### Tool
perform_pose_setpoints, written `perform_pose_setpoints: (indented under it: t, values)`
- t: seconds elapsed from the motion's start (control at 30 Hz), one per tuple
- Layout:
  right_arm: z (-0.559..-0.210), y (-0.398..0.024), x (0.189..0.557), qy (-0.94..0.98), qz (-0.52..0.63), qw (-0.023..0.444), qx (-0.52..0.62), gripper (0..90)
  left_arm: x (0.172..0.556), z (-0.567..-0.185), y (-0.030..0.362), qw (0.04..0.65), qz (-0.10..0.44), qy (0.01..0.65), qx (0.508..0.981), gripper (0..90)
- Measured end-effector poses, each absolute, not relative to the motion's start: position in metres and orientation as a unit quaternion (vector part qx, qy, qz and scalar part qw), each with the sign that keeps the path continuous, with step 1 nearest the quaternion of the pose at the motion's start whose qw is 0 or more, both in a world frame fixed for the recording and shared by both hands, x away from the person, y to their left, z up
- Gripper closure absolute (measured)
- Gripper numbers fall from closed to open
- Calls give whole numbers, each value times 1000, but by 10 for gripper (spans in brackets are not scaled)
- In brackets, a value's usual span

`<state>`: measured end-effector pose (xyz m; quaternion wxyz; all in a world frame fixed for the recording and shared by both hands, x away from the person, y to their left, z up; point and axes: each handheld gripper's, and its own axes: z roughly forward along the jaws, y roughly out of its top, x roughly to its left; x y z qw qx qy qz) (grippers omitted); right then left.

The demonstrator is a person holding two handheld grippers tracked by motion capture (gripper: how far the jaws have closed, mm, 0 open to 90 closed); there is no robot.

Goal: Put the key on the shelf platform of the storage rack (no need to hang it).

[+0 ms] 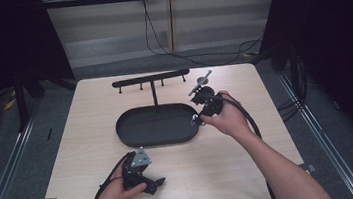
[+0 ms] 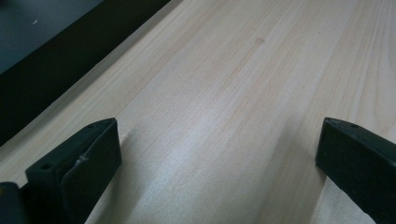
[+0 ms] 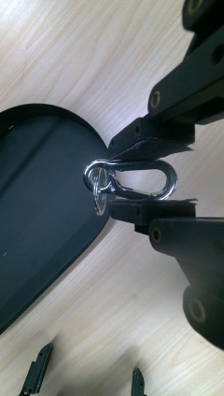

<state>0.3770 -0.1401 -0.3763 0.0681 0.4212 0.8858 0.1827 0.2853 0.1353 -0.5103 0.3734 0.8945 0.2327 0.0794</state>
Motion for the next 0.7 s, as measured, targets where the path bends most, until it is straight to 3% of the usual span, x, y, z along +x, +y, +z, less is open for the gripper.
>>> perform_pose_setpoints:
  t: [0.7]
  values:
    - [-378,-127,386,885,189,72,419,704,285,-510,135,373,80,232,895,0]
